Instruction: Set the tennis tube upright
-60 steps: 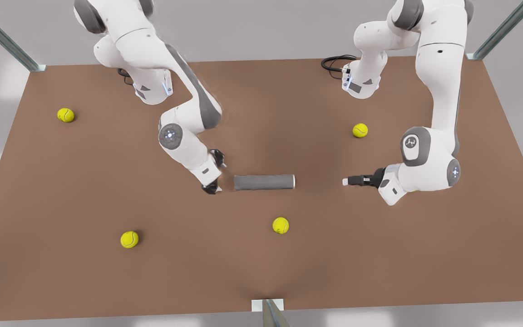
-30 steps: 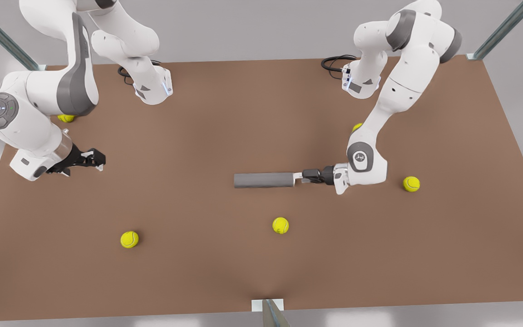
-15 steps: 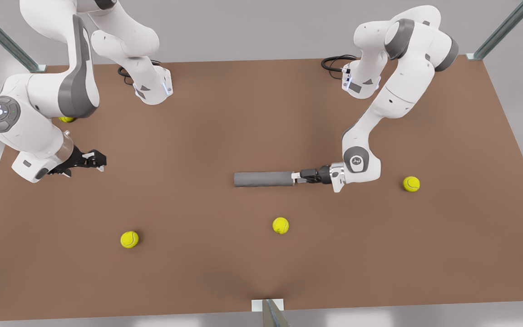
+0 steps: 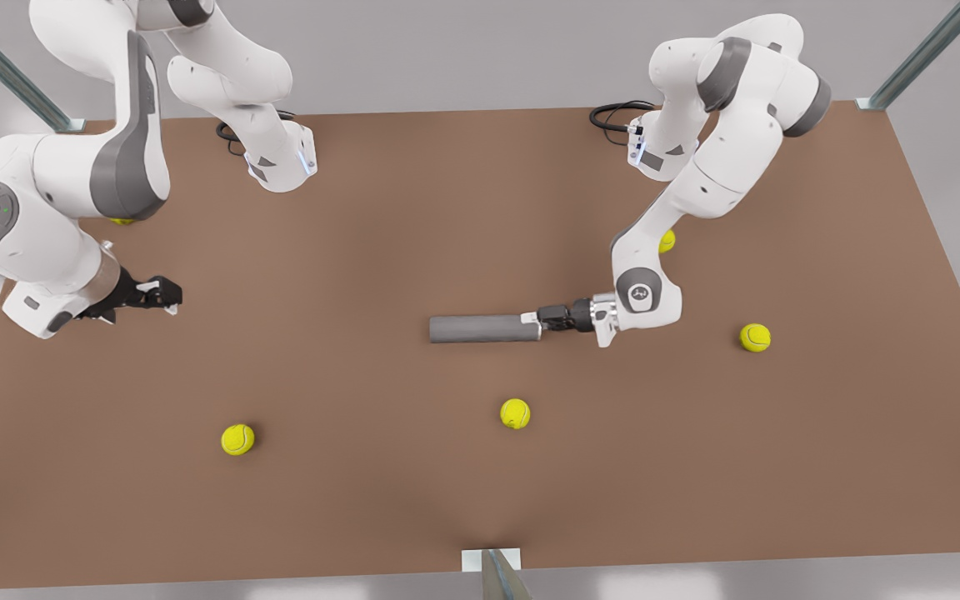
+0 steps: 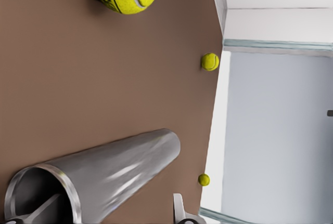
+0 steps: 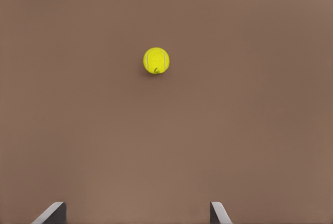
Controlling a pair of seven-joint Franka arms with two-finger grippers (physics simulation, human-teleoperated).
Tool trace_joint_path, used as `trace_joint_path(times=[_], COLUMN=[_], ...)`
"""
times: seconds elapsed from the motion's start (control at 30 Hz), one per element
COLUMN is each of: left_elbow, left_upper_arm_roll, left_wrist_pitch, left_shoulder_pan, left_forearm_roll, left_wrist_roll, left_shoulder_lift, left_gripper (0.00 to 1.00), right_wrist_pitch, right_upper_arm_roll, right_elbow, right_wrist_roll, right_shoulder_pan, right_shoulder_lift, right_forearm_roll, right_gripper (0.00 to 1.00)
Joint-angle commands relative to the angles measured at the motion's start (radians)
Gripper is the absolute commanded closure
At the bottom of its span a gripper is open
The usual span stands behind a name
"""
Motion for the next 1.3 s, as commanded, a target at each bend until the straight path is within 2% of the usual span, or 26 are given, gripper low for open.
trace_joint_path(times=[0.0, 0.33, 0.37, 0.43, 0.53, 0.63, 0.83, 0.97, 1.1, 1.17, 1.27], left_elbow=[0.0, 0.012, 0.012, 0.012, 0.014, 0.014, 0.018, 0.02, 0.02, 0.02, 0.02], left_upper_arm_roll=[0.0, -0.012, -0.012, -0.014, -0.014, -0.014, -0.046, -0.052, -0.066, -0.081, -0.091], left_wrist_pitch=[0.0, -0.002, -0.002, -0.003, -0.011, -0.012, -0.012, -0.011, -0.003, -0.002, 0.002], left_shoulder_pan=[-0.003, -0.008, -0.006, -0.003, 0.006, 0.011, 0.032, 0.038, 0.044, 0.063, 0.067], left_forearm_roll=[-0.039, -0.102, -0.102, -0.102, -0.102, -0.102, -0.128, -0.13, -0.139, -0.145, -0.156], left_wrist_roll=[0.001, 0.032, 0.032, 0.033, 0.033, 0.033, 0.032, 0.033, 0.033, 0.033, 0.033], left_shoulder_lift=[0.0, 0.018, 0.018, 0.017, 0.014, 0.008, 0.0, 0.0, -0.003, -0.003, -0.005], left_gripper=[0.01, 0.01, 0.04, 0.43, 0.5, 0.54, 0.56, 0.66, 0.67, 0.74, 0.79], right_wrist_pitch=[-0.002, 0.007, 0.007, 0.004, -0.002, 0.001, 0.007, 0.009, 0.01, 0.012, 0.01], right_upper_arm_roll=[0.0, 0.003, 0.003, 0.005, 0.006, 0.006, 0.006, 0.006, 0.008, 0.008, 0.008], right_elbow=[0.002, 0.031, 0.028, 0.026, 0.016, 0.003, -0.003, -0.004, -0.007, -0.011, -0.011], right_wrist_roll=[-0.001, -0.005, -0.005, -0.004, -0.002, 0.004, 0.004, 0.004, 0.004, 0.005, 0.005], right_shoulder_pan=[-0.004, 0.001, 0.002, 0.002, 0.004, 0.004, 0.004, 0.005, 0.005, 0.007, 0.016], right_shoulder_lift=[-0.001, 0.005, 0.005, 0.005, 0.001, -0.002, -0.001, 0.001, 0.001, 0.001, 0.001], right_forearm_roll=[0.001, -0.032, -0.032, -0.032, -0.036, -0.036, -0.036, -0.036, -0.036, -0.036, -0.038], right_gripper=[0.0, 0.0, 0.0, 0.0, 0.0, 0.0, 0.0, 0.0, 0.0, 0.0, 0.0])
